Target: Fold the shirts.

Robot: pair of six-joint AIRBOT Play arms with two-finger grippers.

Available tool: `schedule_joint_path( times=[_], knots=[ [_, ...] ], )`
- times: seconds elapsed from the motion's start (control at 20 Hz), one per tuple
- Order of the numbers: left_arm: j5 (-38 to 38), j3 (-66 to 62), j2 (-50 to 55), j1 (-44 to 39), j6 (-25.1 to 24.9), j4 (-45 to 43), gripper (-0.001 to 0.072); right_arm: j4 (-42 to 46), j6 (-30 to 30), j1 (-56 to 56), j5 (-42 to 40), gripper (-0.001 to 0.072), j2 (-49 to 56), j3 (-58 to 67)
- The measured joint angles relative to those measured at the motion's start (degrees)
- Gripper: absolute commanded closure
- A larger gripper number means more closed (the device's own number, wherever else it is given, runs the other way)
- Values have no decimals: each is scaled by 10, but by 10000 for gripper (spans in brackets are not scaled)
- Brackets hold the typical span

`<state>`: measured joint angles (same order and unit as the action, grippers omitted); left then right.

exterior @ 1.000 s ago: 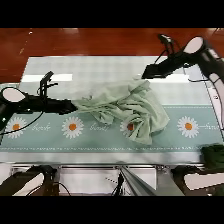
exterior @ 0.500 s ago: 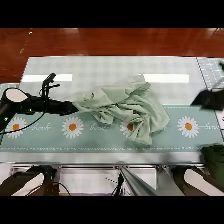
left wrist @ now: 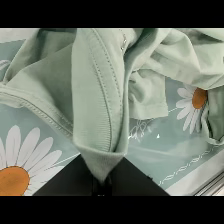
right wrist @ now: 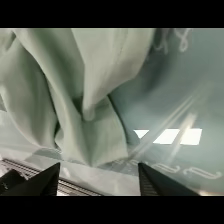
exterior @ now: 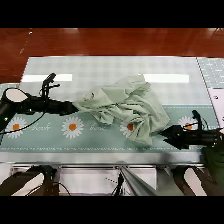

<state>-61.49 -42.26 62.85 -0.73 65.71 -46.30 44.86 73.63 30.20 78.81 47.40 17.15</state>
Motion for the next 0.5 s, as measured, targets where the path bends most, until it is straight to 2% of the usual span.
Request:
schedule_joint_path(
  times=[0.3, 0.4, 0.5],
  knots=[
    [0, 0, 0, 0, -4, 0, 672, -28, 7, -15, -44, 148, -10, -33],
    [0, 0, 0, 0, -5, 0, 672, -33, 20, -56, -72, 101, -11, -36],
    [0, 0, 0, 0, -5, 0, 672, -42, 41, -113, -111, 101, -11, -37]
  ],
)
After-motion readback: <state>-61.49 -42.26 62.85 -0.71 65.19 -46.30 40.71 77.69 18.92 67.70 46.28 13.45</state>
